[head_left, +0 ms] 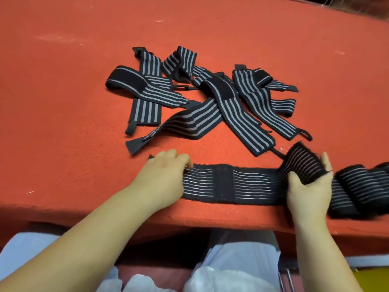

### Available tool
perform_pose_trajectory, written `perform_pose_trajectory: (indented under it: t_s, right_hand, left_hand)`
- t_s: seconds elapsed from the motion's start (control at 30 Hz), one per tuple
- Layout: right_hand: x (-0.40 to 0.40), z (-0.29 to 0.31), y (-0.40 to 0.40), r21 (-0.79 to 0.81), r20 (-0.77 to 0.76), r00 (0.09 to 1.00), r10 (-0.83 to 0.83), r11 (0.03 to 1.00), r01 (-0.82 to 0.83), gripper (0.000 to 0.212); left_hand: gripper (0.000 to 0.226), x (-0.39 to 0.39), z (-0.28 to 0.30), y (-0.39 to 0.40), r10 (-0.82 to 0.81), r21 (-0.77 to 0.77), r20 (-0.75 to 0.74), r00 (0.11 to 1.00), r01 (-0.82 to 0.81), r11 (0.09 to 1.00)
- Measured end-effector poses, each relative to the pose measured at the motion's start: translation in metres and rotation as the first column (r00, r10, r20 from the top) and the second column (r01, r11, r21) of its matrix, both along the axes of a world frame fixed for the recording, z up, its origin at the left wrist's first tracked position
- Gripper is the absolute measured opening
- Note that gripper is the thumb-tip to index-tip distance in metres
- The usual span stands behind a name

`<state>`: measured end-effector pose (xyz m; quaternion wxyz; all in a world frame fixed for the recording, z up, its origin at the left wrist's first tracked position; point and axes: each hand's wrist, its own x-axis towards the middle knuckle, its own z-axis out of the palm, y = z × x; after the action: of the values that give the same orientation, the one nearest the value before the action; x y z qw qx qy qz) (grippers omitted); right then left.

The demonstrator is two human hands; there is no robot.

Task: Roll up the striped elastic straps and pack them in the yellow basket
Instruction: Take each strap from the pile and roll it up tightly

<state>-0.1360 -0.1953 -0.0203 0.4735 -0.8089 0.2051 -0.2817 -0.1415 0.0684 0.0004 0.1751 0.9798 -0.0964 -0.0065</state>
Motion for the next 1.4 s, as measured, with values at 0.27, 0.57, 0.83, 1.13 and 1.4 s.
perform_pose_trajectory:
  t_s: [0.27, 0.57, 0.83, 1.13, 1.4]
  right_hand:
    - [-0.009, 0.015, -0.030, -0.109, 0.032, 0.998, -0.051, 0.993, 0.054, 0.067]
    - [0.005, 0.010, 0.022, -0.264, -0.193, 0.922, 0.335, 0.888, -0.378, 0.028]
    - [0.019, -0.005, 0.075, -0.321, -0.468, 0.758, 0.455, 0.711, -0.626, 0.025]
    - [-0.027, 0.010, 0.084, -0.160, -0.658, 0.547, 0.518, 0.613, -0.773, 0.025]
    - [-0.019, 0.007, 0.097, 0.273, -0.223, 0.620, 0.752, 0.659, -0.701, 0.032]
  left_hand:
    - [0.041, 0.009, -0.019, -0.073, -0.177, -0.024, -0.042, 0.983, 0.176, 0.984]
    - [0.049, 0.001, -0.017, -0.003, 0.275, -0.118, 0.069, 0.959, -0.266, 0.957]
    - [0.024, -0.008, -0.017, 0.044, 0.443, -0.073, -0.227, 0.867, -0.469, 0.880]
    - [0.007, 0.017, -0.001, 0.005, 0.323, -0.820, 0.021, 0.946, -0.168, 0.547]
    - [0.008, 0.033, -0.014, -0.020, 0.052, -0.902, -0.185, 0.981, -0.191, 0.387]
